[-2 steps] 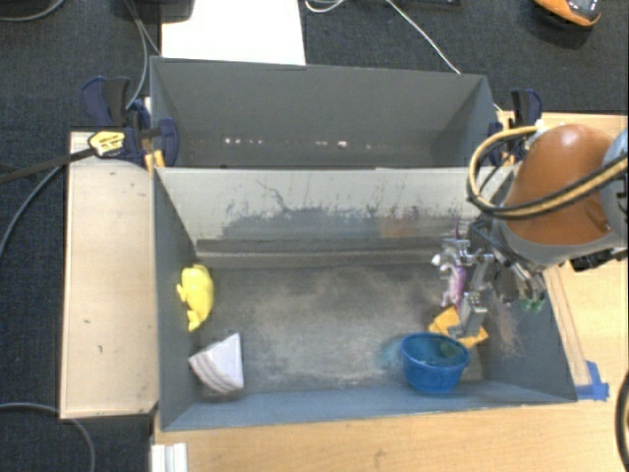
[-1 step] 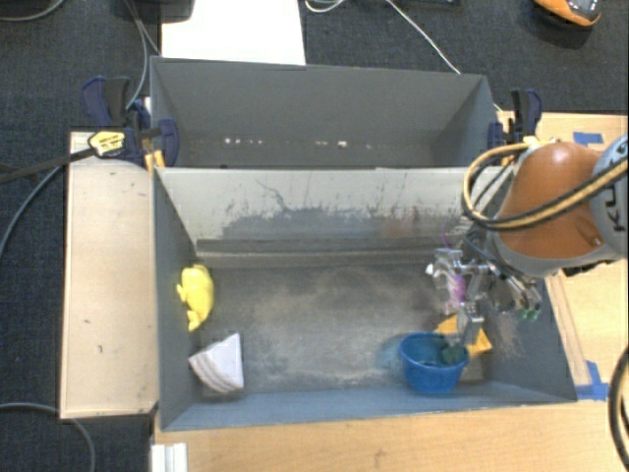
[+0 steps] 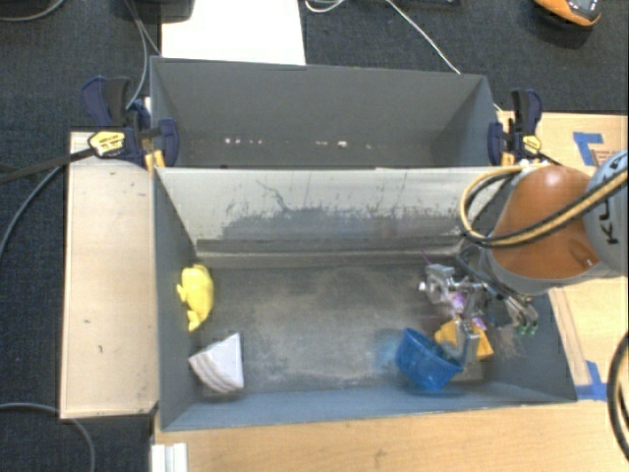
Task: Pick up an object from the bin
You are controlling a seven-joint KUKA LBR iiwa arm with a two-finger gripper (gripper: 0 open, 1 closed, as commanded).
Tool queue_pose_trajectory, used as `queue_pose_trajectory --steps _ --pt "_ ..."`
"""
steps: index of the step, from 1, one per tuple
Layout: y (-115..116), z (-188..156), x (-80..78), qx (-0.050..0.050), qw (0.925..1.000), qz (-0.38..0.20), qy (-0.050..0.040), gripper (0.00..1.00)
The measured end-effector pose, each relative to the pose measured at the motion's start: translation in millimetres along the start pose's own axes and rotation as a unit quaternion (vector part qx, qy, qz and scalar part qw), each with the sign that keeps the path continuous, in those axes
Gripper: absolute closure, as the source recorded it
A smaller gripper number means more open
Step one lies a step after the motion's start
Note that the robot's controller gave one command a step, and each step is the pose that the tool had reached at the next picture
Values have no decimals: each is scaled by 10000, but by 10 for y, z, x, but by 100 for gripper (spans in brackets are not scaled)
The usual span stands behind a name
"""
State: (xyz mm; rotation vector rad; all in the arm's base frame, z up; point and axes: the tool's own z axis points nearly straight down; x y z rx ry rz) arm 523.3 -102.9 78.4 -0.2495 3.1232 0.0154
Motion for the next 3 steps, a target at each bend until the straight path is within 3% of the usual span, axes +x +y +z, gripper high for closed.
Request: queue_pose_trajectory --steps 1,2,3 --pt "-42 104 142 20 9993 384 -21 0" --pt "-159 70 55 -76 9996 -273 -38 100" --pt "-158 70 55 -76 9996 -278 -37 100"
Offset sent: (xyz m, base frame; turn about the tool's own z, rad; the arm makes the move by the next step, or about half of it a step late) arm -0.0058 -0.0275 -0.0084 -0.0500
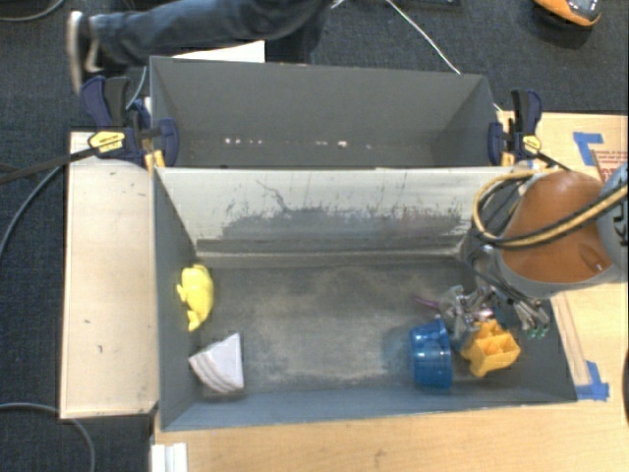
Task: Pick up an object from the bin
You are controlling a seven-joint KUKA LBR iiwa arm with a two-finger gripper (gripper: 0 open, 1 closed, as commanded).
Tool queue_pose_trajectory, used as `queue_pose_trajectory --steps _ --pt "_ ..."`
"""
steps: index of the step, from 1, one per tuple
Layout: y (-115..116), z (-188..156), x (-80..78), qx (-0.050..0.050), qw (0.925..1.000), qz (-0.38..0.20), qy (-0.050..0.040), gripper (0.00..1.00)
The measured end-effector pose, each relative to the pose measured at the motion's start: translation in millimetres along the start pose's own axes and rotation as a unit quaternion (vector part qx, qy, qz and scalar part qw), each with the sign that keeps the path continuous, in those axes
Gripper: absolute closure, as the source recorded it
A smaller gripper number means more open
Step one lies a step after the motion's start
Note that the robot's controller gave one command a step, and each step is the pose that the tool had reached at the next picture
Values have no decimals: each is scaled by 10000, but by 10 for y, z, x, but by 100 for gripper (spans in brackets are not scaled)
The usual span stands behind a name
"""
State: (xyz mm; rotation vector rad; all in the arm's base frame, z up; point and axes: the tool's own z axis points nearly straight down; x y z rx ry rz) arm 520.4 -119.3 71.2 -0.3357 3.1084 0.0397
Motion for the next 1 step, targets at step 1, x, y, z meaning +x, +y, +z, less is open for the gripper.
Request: queue_pose_trajectory --steps 1 --pt "3 -459 30 13 9999 164 35 100"
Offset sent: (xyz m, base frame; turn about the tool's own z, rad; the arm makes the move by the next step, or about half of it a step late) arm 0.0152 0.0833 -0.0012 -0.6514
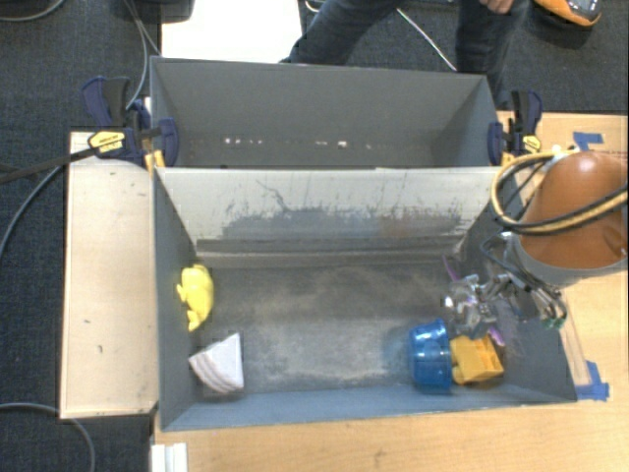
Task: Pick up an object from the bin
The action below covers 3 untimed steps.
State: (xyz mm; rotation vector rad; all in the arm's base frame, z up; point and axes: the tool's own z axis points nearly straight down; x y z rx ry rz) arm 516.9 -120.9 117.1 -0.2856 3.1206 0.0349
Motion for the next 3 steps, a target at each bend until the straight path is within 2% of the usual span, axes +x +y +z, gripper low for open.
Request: queue_pose_trajectory --steps 1,2,3 --pt "623 322 -271 10 9550 -2967 -46 0" --pt "815 501 -340 -14 9415 -3369 -37 0" --pt "703 474 -441 14 9347 -3554 -80 100"
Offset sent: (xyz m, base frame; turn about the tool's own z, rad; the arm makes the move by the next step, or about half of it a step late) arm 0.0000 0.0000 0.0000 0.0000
